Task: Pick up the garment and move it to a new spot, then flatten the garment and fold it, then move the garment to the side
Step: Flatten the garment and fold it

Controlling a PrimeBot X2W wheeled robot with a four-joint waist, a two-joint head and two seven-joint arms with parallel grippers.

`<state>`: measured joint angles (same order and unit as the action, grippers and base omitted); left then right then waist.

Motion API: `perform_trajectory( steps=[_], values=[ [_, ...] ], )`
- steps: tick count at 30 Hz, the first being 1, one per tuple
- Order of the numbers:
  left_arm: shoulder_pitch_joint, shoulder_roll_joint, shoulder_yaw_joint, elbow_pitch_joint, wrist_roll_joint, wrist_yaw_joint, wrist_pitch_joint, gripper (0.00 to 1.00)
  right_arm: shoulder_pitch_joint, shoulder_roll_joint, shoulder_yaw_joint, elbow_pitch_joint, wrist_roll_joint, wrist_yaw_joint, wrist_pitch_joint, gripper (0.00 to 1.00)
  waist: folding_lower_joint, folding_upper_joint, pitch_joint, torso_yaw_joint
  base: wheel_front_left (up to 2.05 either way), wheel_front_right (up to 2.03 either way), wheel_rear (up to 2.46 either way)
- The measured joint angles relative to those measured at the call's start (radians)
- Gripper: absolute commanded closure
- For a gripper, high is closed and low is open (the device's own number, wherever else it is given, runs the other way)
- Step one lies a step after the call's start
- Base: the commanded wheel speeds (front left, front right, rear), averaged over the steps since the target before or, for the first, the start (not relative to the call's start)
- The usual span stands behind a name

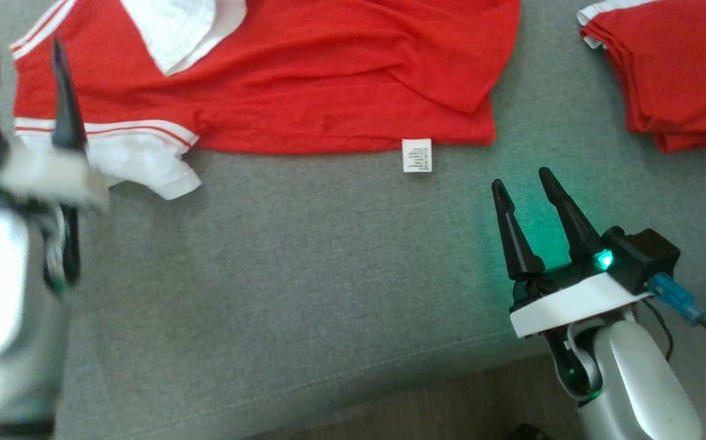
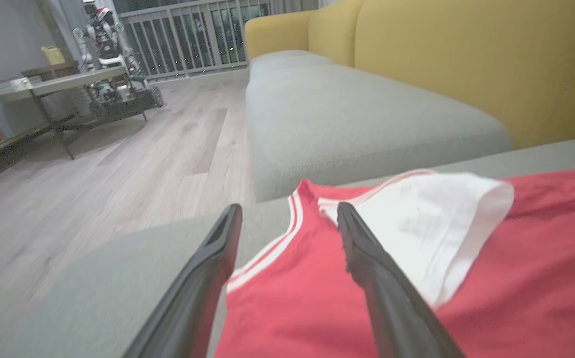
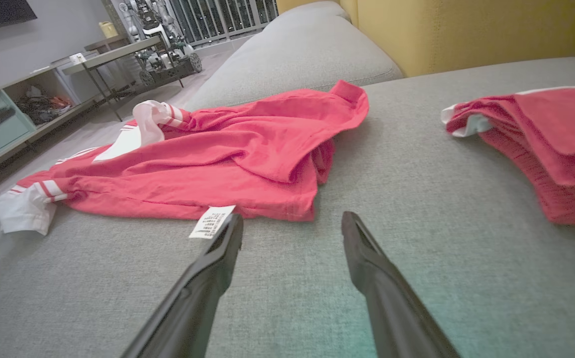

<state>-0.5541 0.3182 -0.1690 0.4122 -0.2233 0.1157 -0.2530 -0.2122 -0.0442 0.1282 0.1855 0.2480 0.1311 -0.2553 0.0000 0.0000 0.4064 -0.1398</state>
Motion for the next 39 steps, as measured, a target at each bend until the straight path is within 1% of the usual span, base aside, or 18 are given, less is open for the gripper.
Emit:
perform_trajectory(
  steps=[3, 4, 7, 10, 14, 19, 26, 29, 31, 35, 36, 37, 38, 39],
  values=[
    [0.153, -0.03, 0.029, -0.061, -0.032, 0.013, -0.001, 0.0, 0.0, 0.0, 0.0, 0.001, 0.0, 0.0, 0.0, 0.0, 0.0, 0.0, -0.013, 0.013, 0.0, 0.0, 0.0],
    [0.153, -0.03, 0.029, -0.061, -0.032, 0.013, -0.001, 0.0, 0.0, 0.0, 0.0, 0.001, 0.0, 0.0, 0.0, 0.0, 0.0, 0.0, -0.013, 0.013, 0.0, 0.0, 0.0],
    [0.251, -0.067, 0.037, -0.073, -0.051, 0.016, -0.001, 0.0, 0.001, 0.0, -0.001, 0.003, 0.0, 0.0, 0.0, 0.0, 0.0, 0.0, -0.029, 0.019, 0.0, 0.0, 0.0],
    [0.283, -0.091, 0.035, -0.056, -0.051, 0.016, -0.001, 0.0, 0.004, 0.0, -0.001, 0.008, 0.0, 0.0, 0.0, 0.0, 0.0, 0.0, -0.048, 0.024, 0.0, 0.0, 0.0],
    [0.278, -0.104, 0.029, 0.021, -0.053, 0.015, -0.001, 0.0, 0.032, 0.0, 0.005, 0.014, -0.002, 0.0, 0.0, 0.0, 0.0, 0.0, -0.075, 0.028, 0.0, 0.0, 0.0],
    [0.236, -0.119, 0.018, 0.13, -0.054, -0.002, -0.001, 0.0, 0.047, 0.0, 0.004, 0.013, -0.014, 0.0, 0.0, 0.0, 0.0, 0.0, -0.099, 0.03, 0.0, 0.0, 0.0],
    [0.144, -0.14, 0.013, 0.211, -0.049, -0.02, -0.001, 0.0, 0.047, 0.0, 0.004, 0.012, -0.03, 0.0, 0.0, 0.0, 0.0, 0.0, -0.09, 0.027, 0.0, 0.0, 0.0],
    [0.112, -0.145, 0.013, 0.26, -0.042, -0.021, -0.001, 0.0, 0.047, 0.0, 0.004, 0.012, -0.036, 0.0, 0.0, 0.0, 0.0, 0.0, -0.082, 0.027, 0.0, 0.0, 0.0],
    [0.094, -0.149, 0.01, 0.317, -0.042, -0.029, -0.001, 0.0, 0.047, 0.0, 0.005, 0.012, -0.036, 0.0, 0.0, 0.0, 0.0, 0.0, -0.08, 0.025, 0.0, 0.0, 0.0],
    [0.051, -0.158, 0.01, 0.383, -0.051, -0.05, -0.004, 0.0, 0.045, 0.0, 0.008, 0.012, -0.036, 0.0, 0.0, 0.0, 0.0, 0.0, -0.08, 0.018, 0.0, 0.0, 0.0],
    [0.039, -0.161, 0.009, 0.396, -0.056, -0.059, -0.004, 0.02, 0.044, 0.0, 0.008, 0.012, -0.036, 0.0, 0.0, 0.0, 0.0, 0.0, -0.08, 0.017, 0.0, 0.0, 0.0],
    [0.031, -0.162, 0.008, 0.404, -0.061, -0.067, -0.004, 0.54, 0.044, 0.0, 0.008, 0.012, -0.036, 0.0, 0.0, 0.0, 0.0, 0.0, -0.08, 0.017, 0.0, 0.0, 0.0],
    [0.026, -0.164, 0.006, 0.412, -0.061, -0.077, -0.004, 1.0, 0.043, 0.0, 0.008, 0.012, -0.036, 0.0, 0.0, 0.0, 0.0, 0.0, -0.08, 0.018, 0.0, 0.0, 0.0],
    [0.023, -0.167, 0.004, 0.421, -0.061, -0.087, -0.004, 1.0, 0.042, 0.0, 0.007, 0.012, -0.036, 0.0, 0.0, 0.0, 0.0, 0.0, -0.081, 0.02, 0.0, 0.0, 0.0]
  ],
)
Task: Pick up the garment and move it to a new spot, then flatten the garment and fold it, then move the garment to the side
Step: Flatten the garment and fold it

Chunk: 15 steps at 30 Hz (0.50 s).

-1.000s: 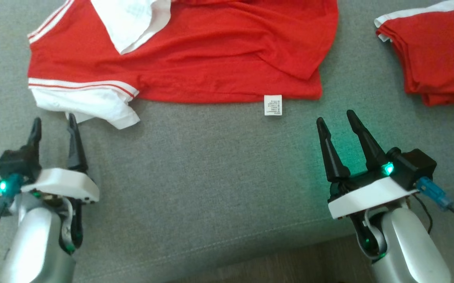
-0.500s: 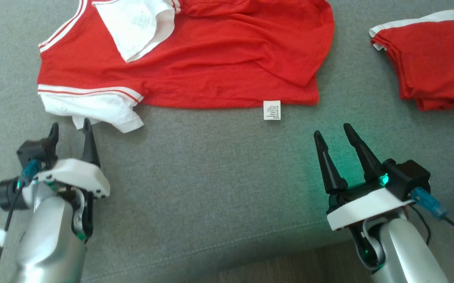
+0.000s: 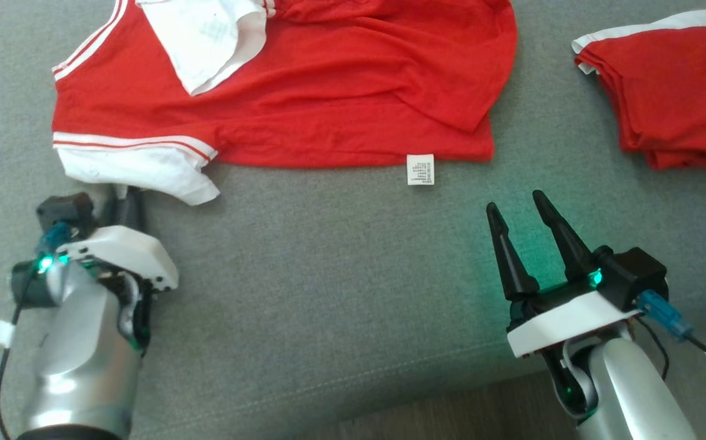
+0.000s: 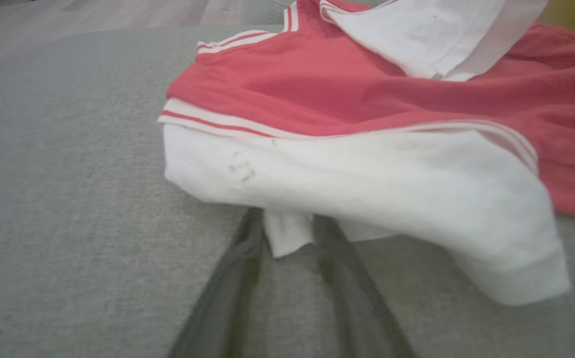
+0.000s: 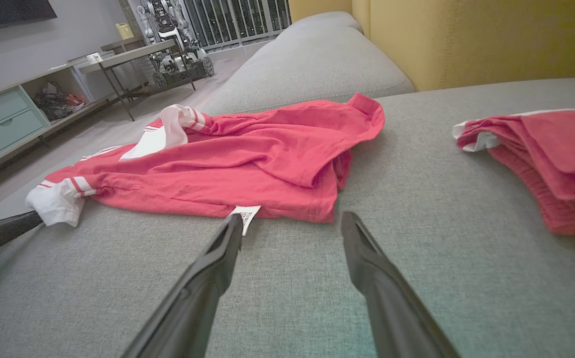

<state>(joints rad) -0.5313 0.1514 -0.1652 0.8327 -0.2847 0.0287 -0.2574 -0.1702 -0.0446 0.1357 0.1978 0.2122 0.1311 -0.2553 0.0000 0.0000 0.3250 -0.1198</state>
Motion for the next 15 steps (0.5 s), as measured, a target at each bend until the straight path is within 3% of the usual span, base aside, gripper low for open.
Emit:
perform_trajectory(
  steps=[7, 15],
  values=[
    [0.005, -0.039, 0.009, -0.007, -0.036, -0.03, 0.001, 1.0, -0.007, 0.0, -0.014, 0.036, 0.013, 0.0, 0.0, 0.0, 0.0, 0.0, -0.016, 0.028, 0.0, 0.0, 0.0],
    [0.168, -0.047, 0.081, -0.275, -0.028, 0.004, 0.001, 1.0, -0.114, -0.002, -0.073, 0.265, 0.029, 0.0, 0.0, 0.0, 0.0, 0.0, -0.042, 0.085, 0.0, 0.0, 0.0]
  ],
)
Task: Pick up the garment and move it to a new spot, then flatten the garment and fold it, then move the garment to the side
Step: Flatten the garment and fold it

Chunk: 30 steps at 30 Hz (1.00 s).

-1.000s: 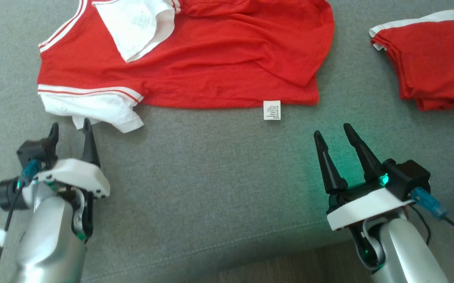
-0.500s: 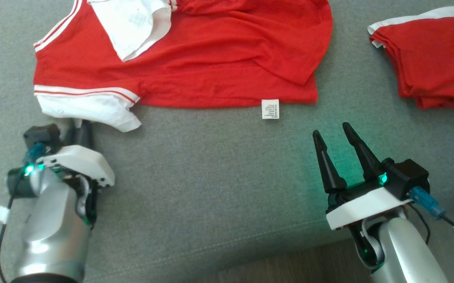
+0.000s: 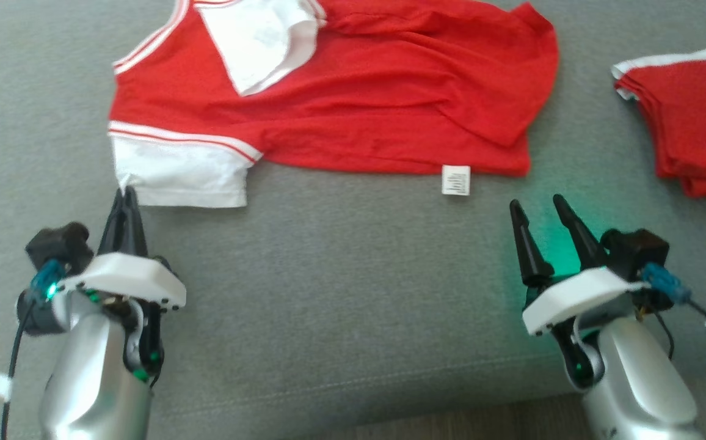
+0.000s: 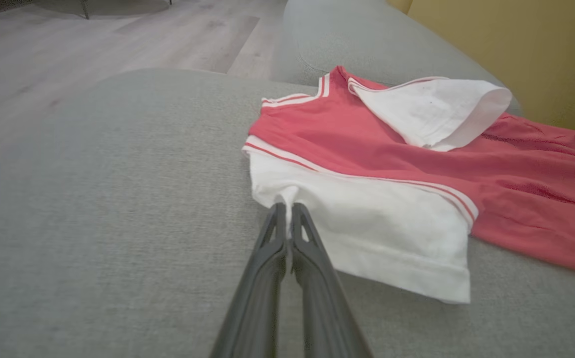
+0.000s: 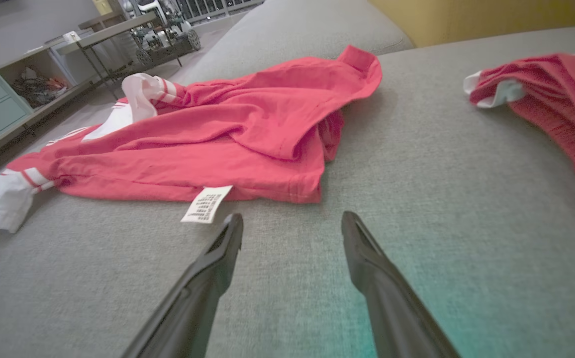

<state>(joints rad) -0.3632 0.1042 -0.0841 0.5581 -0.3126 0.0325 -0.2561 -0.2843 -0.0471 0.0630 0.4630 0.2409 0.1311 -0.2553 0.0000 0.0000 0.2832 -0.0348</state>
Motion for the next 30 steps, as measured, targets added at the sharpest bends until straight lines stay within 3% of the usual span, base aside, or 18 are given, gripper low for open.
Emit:
perform_trajectory(
  steps=[7, 13, 14, 15, 16, 17, 24, 30],
  values=[
    [0.075, -0.001, 0.017, -0.12, 0.017, 0.009, 0.0, 1.0, -0.133, -0.004, -0.028, 0.24, -0.004, 0.0, 0.0, 0.0, 0.0, 0.0, -0.009, 0.054, 0.0, 0.0, 0.0],
    [0.075, -0.001, 0.018, -0.137, 0.021, 0.012, 0.0, 1.0, -0.205, -0.004, -0.027, 0.309, -0.037, 0.0, 0.0, 0.0, 0.0, 0.0, -0.001, 0.073, 0.0, 0.0, 0.0],
    [0.075, -0.002, 0.018, -0.138, 0.021, 0.012, 0.0, 1.0, -0.214, -0.004, -0.027, 0.317, -0.047, 0.0, 0.0, 0.05, 0.0, 0.0, 0.0, 0.076, 0.0, 0.0, 0.0],
    [0.075, -0.002, 0.018, -0.139, 0.021, 0.012, 0.0, 1.0, -0.219, -0.004, -0.028, 0.323, -0.049, 0.0, 0.0, 0.25, 0.0, 0.0, 0.001, 0.078, 0.0, 0.0, 0.0],
    [0.075, -0.002, 0.018, -0.14, 0.021, 0.012, 0.0, 1.0, -0.222, -0.004, -0.027, 0.328, -0.051, 0.0, 0.0, 0.65, 0.0, 0.0, 0.001, 0.08, 0.0, 0.0, 0.0],
    [0.075, -0.003, 0.018, -0.141, 0.021, 0.012, 0.0, 1.0, -0.222, -0.004, -0.027, 0.332, -0.059, 0.0, 0.0, 1.0, 0.0, 0.0, 0.001, 0.081, 0.0, 0.0, 0.0],
    [0.078, -0.006, 0.029, -0.176, 0.019, 0.01, 0.0, 1.0, -0.191, -0.005, -0.029, 0.288, -0.079, 0.0, 0.0, 1.0, 0.0, 0.0, -0.03, 0.079, 0.0, 0.0, 0.0],
    [0.095, -0.033, 0.087, -0.329, -0.136, -0.07, 0.002, 1.0, -0.048, -0.005, -0.03, 0.079, -0.037, 0.0, 0.0, 1.0, 0.0, 0.0, -0.105, 0.063, 0.0, 0.0, 0.0]
  ],
)
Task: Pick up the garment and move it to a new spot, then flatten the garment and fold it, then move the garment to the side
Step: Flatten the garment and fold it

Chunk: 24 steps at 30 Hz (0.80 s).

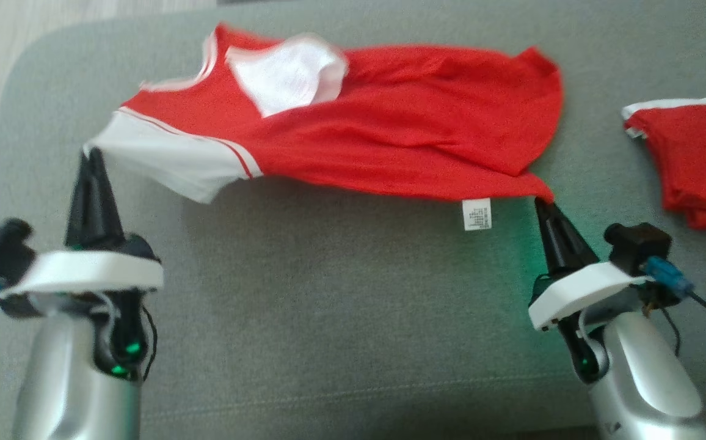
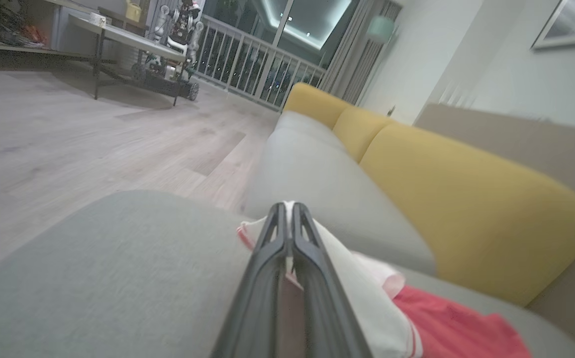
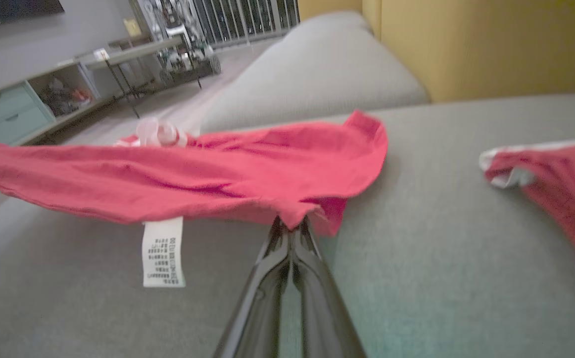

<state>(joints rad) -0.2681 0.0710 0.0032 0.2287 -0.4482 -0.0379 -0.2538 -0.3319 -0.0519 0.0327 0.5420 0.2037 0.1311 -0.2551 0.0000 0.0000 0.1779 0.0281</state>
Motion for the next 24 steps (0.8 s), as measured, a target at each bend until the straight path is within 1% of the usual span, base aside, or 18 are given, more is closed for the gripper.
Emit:
perform_trajectory(
  steps=[2, 4, 6, 9, 11, 13, 15, 18, 21, 24],
  values=[
    [-0.007, -0.008, 0.01, -0.061, -0.056, -0.008, 0.027, 1.0, 0.021, 0.0, -0.011, -0.074, -0.001, 0.0, 0.011, 1.0, 0.0, 0.0, -0.029, -0.007, 0.0, 0.0, 0.0],
    [-0.022, -0.008, 0.009, -0.118, -0.07, -0.007, 0.068, 1.0, 0.021, 0.0, -0.026, -0.165, -0.007, 0.0, 0.051, 1.0, 0.0, 0.0, -0.058, -0.013, 0.0, 0.0, 0.0],
    [-0.056, -0.007, 0.01, -0.163, -0.092, -0.006, 0.119, 1.0, 0.013, 0.0, -0.039, -0.265, -0.042, 0.0, 0.096, 1.0, 0.0, 0.0, -0.088, -0.021, 0.0, 0.0, 0.0],
    [-0.136, -0.008, 0.007, -0.209, -0.13, 0.007, 0.201, 1.0, -0.007, -0.001, -0.052, -0.38, -0.065, 0.0, 0.181, 1.0, 0.0, 0.0, -0.129, -0.031, 0.0, 0.0, 0.0],
    [-0.203, -0.007, 0.003, -0.223, -0.144, 0.023, 0.251, 1.0, -0.033, -0.016, -0.056, -0.43, -0.075, 0.0, 0.231, 1.0, 0.0, 0.0, -0.154, -0.036, 0.0, 0.0, 0.0],
    [-0.273, 0.005, -0.004, -0.221, -0.133, 0.042, 0.289, 1.0, -0.075, -0.036, -0.059, -0.465, -0.084, 0.0, 0.271, 1.0, 0.0, 0.0, -0.173, -0.041, 0.0, 0.0, 0.0],
    [-0.347, 0.015, -0.004, -0.2, -0.132, 0.057, 0.32, 1.0, -0.127, -0.058, -0.063, -0.484, -0.092, 0.0, 0.304, 1.0, 0.0, 0.0, -0.185, -0.044, 0.0, 0.0, 0.0],
    [-0.455, 0.028, -0.005, -0.131, -0.132, 0.062, 0.35, 1.0, -0.214, -0.077, -0.065, -0.481, -0.093, 0.0, 0.326, 1.0, 0.0, 0.0, -0.185, -0.047, 0.0, 0.0, 0.0],
    [-0.545, 0.042, -0.022, -0.04, -0.12, 0.063, 0.37, 1.0, -0.306, -0.092, -0.068, -0.431, -0.093, 0.0, 0.336, 1.0, 0.0, 0.0, -0.175, -0.047, 0.0, 0.0, 0.0],
    [-0.637, 0.06, -0.032, 0.056, -0.099, 0.063, 0.396, 1.0, -0.403, -0.124, -0.074, -0.362, -0.099, 0.0, 0.359, 1.0, 0.0, 0.0, -0.151, -0.045, 0.0, 0.0, 0.0]
  ],
)
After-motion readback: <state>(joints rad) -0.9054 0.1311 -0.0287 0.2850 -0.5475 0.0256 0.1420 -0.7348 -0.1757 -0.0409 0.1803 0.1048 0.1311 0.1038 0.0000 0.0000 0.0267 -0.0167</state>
